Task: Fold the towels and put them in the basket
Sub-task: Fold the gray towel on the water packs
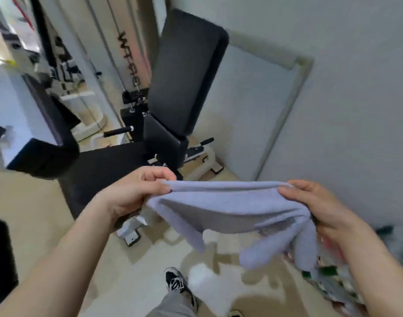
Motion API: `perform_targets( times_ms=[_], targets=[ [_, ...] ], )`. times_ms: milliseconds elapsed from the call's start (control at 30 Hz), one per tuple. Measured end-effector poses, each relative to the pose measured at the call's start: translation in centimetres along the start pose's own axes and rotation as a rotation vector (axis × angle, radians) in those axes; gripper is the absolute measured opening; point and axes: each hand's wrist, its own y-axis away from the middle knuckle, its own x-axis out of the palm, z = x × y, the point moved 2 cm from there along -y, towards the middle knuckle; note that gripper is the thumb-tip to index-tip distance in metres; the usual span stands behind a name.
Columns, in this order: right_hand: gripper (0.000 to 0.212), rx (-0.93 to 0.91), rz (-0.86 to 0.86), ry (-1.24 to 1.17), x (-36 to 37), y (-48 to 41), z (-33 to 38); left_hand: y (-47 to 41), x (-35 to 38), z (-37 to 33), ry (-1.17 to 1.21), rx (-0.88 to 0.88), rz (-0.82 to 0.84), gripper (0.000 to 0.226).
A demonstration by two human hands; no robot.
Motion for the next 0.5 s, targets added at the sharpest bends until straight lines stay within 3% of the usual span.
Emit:
perform_targets(
  times_ms=[67,100,167,333,433,500],
  targets=[
    [0.040,-0.088,-0.196,0.044,-4.7,3.0,-0.8,-3.0,3.8,-1.5,-0.002,-0.009,0.202,0.028],
    [0.026,-0.128,-0.299,0.121,-7.1,4.9,-1.3,-4.8,6.4,-2.2,-0.028,-0.024,0.251,0.031],
    [0.021,-0.160,-0.462,0.387,-11.0,7.8,-2.4,-8.1,11.0,-3.3,-0.064,-0.026,0.281,0.033],
    [0.012,0.141,-0.764,0.866,-19.8,16.3,-6.7,-15.9,24.3,-6.5,-0.233,0.055,0.261,0.024],
    [0.027,0.256,-0.885,0.810,-24.7,20.7,-8.3,-19.6,32.6,-8.8,-0.327,0.198,0.247,0.013],
    [0.028,0.202,-1.006,0.491,-27.9,23.1,-8.4,-22.0,38.0,-10.0,-0.443,0.319,0.276,0.019]
  ],
)
